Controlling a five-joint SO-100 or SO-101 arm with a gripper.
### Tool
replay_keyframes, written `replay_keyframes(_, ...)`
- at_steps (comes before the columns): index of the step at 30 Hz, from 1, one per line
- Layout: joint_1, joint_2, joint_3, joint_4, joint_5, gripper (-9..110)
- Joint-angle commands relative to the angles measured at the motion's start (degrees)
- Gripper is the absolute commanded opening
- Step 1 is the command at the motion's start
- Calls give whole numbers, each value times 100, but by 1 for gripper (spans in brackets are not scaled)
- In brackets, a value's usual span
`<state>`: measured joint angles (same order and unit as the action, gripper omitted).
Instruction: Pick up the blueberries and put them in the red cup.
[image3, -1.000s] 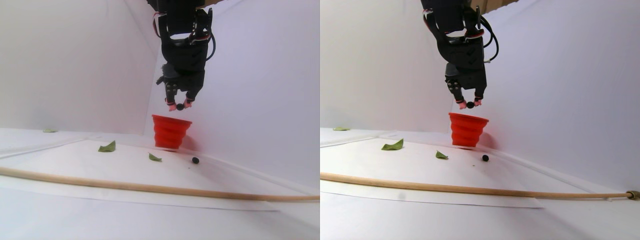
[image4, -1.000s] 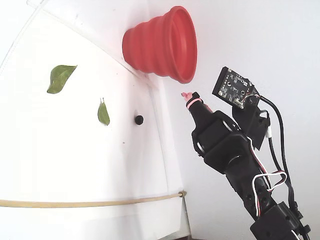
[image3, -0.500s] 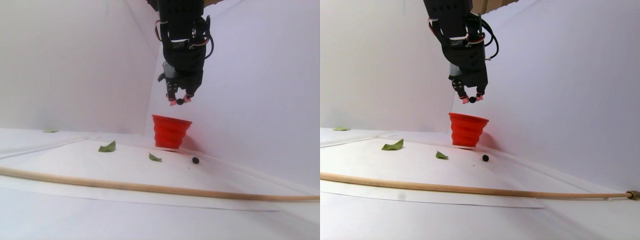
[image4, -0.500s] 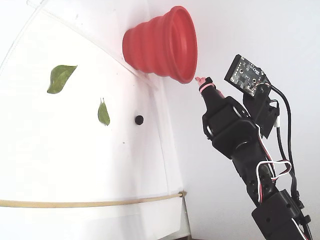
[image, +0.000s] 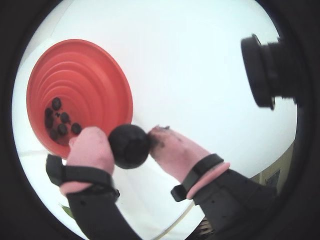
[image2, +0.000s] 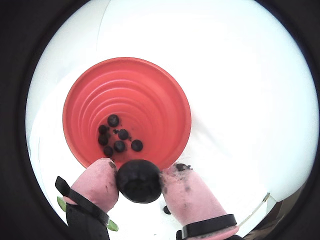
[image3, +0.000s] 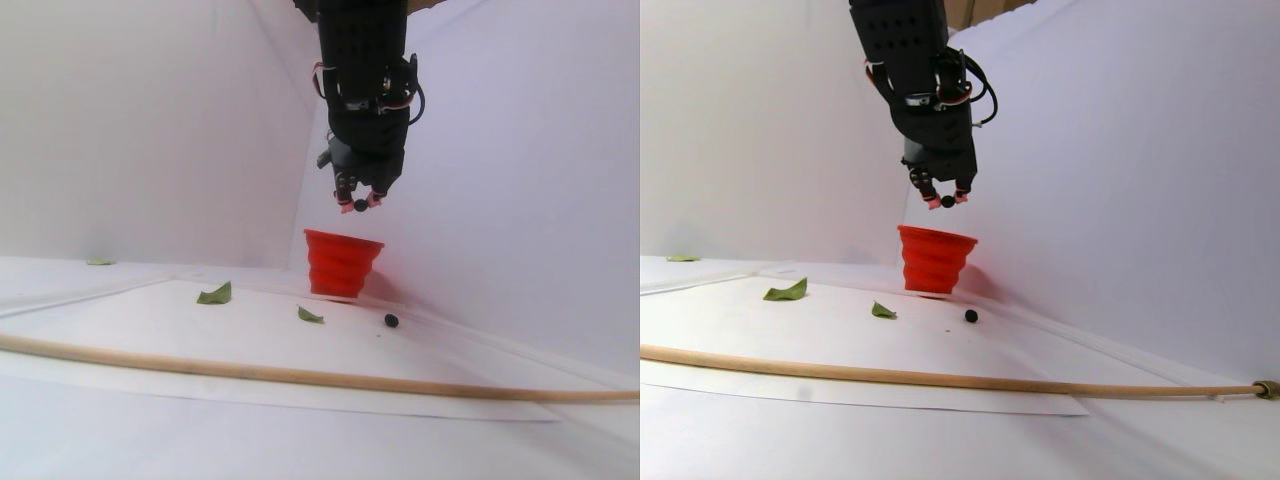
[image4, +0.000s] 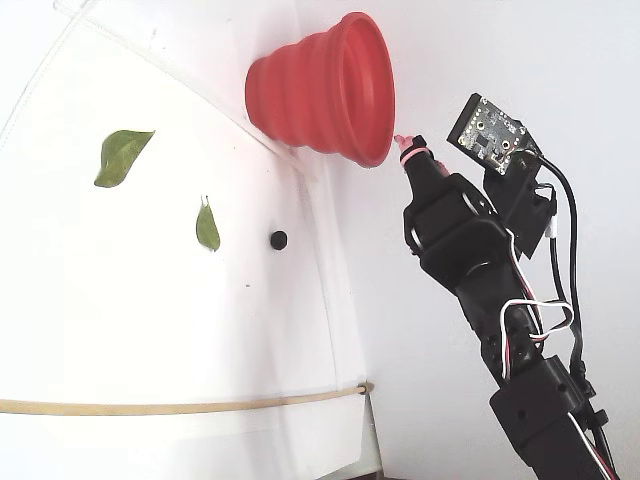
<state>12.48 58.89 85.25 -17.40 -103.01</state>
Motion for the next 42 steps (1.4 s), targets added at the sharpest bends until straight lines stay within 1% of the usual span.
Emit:
replay_keyframes(1, 264, 132, -853, -176, 9, 16)
replay_keyframes(11, 229, -448, -1617, -158, 141, 17)
replay_keyframes(20, 185, -659, -1916, -158, 325, 17)
replay_keyframes(29, 229, -334, -1573, -167, 290, 19)
replay_keyframes(42, 281, 659, -431, -431, 281, 18)
